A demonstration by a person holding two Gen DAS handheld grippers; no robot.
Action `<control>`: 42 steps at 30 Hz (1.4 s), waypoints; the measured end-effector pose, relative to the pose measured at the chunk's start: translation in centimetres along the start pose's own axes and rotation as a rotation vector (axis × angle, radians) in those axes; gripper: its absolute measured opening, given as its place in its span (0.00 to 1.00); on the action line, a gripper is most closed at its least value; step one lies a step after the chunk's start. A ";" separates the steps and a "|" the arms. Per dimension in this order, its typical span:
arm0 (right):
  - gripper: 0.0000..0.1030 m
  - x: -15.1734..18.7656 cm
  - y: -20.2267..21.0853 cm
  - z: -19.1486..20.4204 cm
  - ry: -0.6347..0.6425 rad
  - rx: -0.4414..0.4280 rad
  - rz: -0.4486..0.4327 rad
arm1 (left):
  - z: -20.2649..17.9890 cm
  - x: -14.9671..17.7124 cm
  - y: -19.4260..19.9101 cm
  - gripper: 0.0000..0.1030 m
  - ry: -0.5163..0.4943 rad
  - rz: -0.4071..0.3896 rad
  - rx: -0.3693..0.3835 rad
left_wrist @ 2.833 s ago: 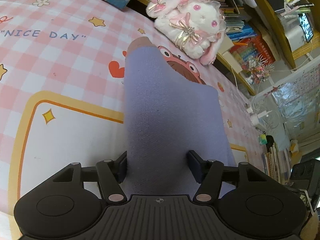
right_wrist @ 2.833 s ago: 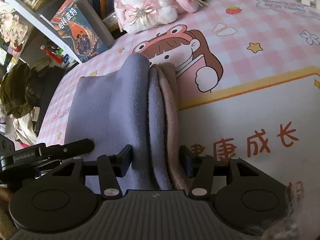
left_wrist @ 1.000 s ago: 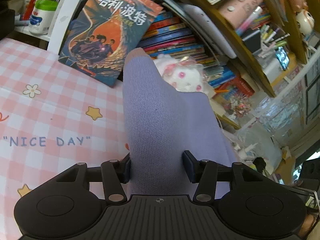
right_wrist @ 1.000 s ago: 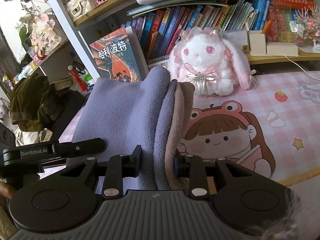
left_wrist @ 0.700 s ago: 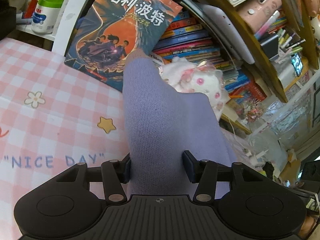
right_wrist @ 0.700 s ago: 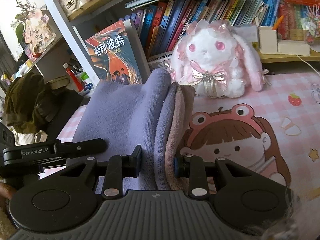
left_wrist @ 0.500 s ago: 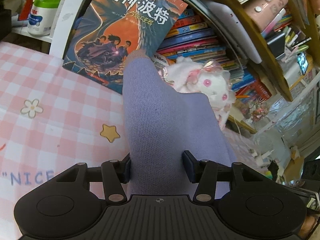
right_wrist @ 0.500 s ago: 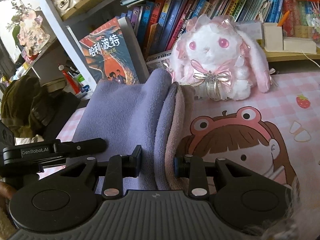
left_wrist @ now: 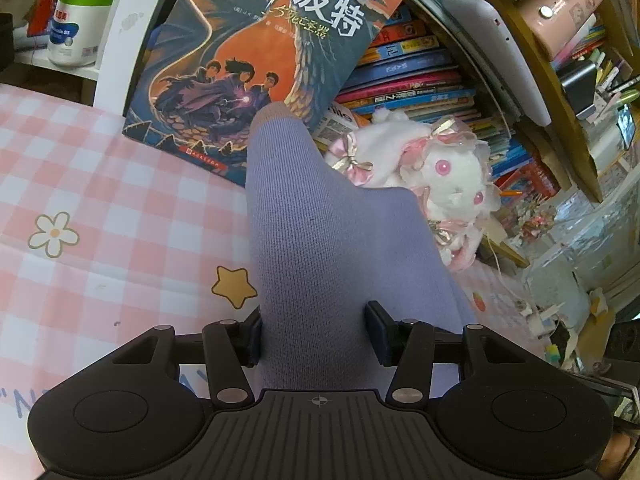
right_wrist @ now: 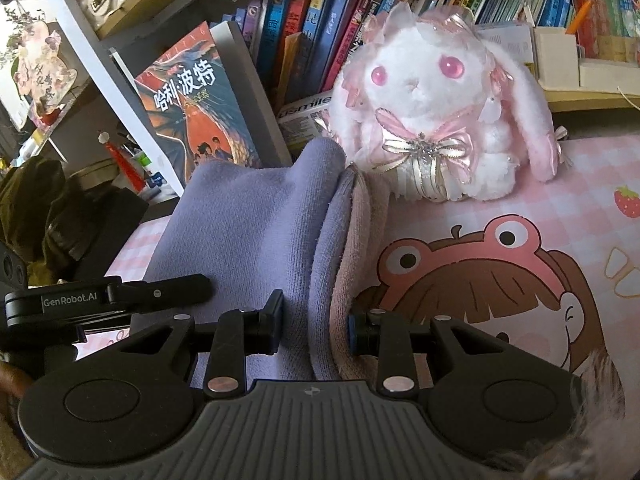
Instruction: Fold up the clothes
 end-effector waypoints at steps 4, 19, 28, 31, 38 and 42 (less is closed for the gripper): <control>0.26 0.1 -0.5 -0.3 -0.004 -0.003 -0.002 | 0.3 0.0 -0.6 0.49 0.004 0.000 -0.015; 0.69 0.3 0.9 -0.6 0.050 0.116 0.006 | -1.3 1.1 3.4 0.64 -0.075 -0.168 -0.147; 0.81 2.8 6.2 1.4 0.158 0.199 -0.078 | -4.2 5.8 7.7 0.79 -0.151 -0.282 -0.245; 0.84 4.3 7.5 2.2 0.182 0.229 -0.079 | -4.5 8.1 8.5 0.81 -0.158 -0.280 -0.277; 0.91 7.5 9.8 3.3 0.204 0.270 -0.065 | -5.3 12.2 9.7 0.84 -0.182 -0.264 -0.335; 0.91 8.9 10.8 3.5 0.185 0.287 -0.060 | -5.8 13.6 10.5 0.88 -0.187 -0.279 -0.350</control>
Point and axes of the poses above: each gripper's, at about its wrist camera, not at the fingertips, and y roughly against the way its jaws point, z to its left, x to its underside, the point moved 3 cm from there along -y, roughly the way its jaws point, and after that the axes turned 9 degrees about y, right-handed, at the moved point
